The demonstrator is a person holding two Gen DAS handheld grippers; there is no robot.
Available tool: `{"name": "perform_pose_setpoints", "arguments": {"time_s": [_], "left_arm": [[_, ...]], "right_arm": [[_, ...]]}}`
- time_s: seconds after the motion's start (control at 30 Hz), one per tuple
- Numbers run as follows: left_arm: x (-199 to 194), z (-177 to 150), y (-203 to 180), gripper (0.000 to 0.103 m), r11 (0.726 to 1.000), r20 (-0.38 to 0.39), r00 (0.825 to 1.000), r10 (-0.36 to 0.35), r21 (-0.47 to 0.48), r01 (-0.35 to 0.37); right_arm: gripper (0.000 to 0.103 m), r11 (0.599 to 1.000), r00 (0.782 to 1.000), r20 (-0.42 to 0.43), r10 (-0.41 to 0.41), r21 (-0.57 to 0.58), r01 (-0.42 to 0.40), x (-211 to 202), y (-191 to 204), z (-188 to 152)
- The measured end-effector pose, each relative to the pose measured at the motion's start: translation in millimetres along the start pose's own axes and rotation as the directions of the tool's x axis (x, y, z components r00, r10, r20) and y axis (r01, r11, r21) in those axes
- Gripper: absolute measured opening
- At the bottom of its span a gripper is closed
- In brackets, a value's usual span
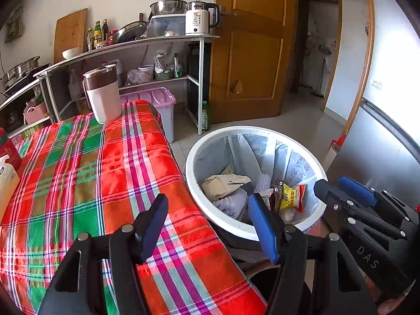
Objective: Collect trash
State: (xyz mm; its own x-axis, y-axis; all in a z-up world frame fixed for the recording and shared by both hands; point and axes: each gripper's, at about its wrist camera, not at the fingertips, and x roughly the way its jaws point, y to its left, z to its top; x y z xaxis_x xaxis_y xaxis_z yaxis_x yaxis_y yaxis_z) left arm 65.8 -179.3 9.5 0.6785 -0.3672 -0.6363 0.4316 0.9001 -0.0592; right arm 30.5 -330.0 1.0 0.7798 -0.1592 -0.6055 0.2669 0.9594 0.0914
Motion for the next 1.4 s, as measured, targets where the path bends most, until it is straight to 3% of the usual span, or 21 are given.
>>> {"name": "perform_pose_setpoints", "arguments": {"time_s": [0.27, 1.4], "left_arm": [[0.4, -5.2, -2.4, 0.066, 0.999, -0.014, 0.999, 0.037, 0.011, -0.037], [-9.5, -4.5, 1.9, 0.066, 0.999, 0.011, 0.999, 0.032, -0.015, -0.032]], "right_arm": [[0.046, 1.000, 1.000, 0.015, -0.007, -0.007, 0.007, -5.7, 7.4, -5.3], [0.046, 1.000, 1.000, -0.002, -0.004, 0.006, 0.004, -8.1, 10.7, -9.7]]}}
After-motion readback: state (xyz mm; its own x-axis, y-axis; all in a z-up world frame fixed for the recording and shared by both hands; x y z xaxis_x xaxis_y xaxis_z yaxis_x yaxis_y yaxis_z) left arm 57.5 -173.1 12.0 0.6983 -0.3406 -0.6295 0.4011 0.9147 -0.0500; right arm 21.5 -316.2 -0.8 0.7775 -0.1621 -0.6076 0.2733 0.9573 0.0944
